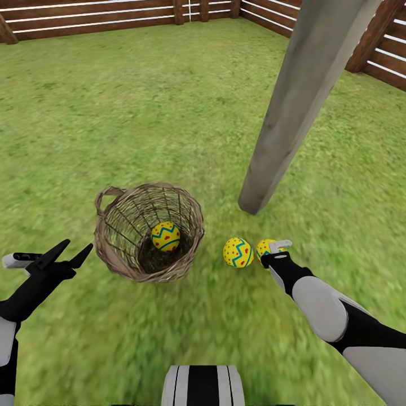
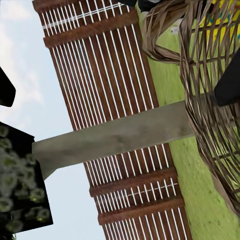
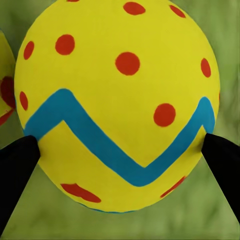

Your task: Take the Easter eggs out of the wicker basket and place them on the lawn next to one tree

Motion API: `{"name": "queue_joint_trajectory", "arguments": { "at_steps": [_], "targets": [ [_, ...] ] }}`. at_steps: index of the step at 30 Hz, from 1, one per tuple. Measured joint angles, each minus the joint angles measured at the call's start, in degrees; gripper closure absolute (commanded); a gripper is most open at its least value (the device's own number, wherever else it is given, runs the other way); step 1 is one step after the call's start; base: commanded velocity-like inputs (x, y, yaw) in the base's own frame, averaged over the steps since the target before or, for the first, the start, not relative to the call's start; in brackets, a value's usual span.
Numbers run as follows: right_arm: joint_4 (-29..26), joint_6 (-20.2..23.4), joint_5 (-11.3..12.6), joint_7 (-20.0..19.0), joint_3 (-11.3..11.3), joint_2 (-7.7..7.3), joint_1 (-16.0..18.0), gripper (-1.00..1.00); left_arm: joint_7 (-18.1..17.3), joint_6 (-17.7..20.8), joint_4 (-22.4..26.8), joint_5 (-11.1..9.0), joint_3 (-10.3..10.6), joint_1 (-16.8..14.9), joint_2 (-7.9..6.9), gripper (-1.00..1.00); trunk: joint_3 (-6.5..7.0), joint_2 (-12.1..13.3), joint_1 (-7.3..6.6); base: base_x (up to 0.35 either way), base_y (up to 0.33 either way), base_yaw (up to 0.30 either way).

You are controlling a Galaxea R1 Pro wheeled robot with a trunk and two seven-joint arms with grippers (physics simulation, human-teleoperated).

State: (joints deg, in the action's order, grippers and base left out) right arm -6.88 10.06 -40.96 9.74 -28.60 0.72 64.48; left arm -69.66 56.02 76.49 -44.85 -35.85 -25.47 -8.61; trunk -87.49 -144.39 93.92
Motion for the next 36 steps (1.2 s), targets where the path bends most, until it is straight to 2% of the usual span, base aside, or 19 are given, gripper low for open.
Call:
{"name": "queue_joint_trajectory", "arguments": {
  "at_steps": [8,15,17,36],
  "targets": [
    [-0.2,0.0,0.4,0.2,-0.3,-0.40,0.0,1.00,0.0,0.0,0.1,0.0,0.0,0.0,0.00,-1.00,-0.89,-0.1,0.10,0.000,0.000,0.000],
    [-0.2,0.0,0.4,0.0,-0.2,-0.17,0.0,1.00,0.0,0.0,0.0,0.0,0.0,0.0,0.00,-1.00,-1.11,-0.1,0.13,0.000,0.000,0.000],
    [-0.2,0.0,0.3,0.0,-0.1,-0.15,0.0,1.00,0.0,0.0,0.0,0.0,0.0,0.0,0.00,-1.00,-1.54,-0.1,0.18,0.000,0.000,0.000],
    [-0.3,0.0,0.2,0.2,0.2,-0.34,0.1,1.00,0.0,0.0,-0.5,0.0,0.0,0.0,0.01,-1.00,-1.76,-0.1,0.19,0.000,0.000,0.000]
  ]
}}
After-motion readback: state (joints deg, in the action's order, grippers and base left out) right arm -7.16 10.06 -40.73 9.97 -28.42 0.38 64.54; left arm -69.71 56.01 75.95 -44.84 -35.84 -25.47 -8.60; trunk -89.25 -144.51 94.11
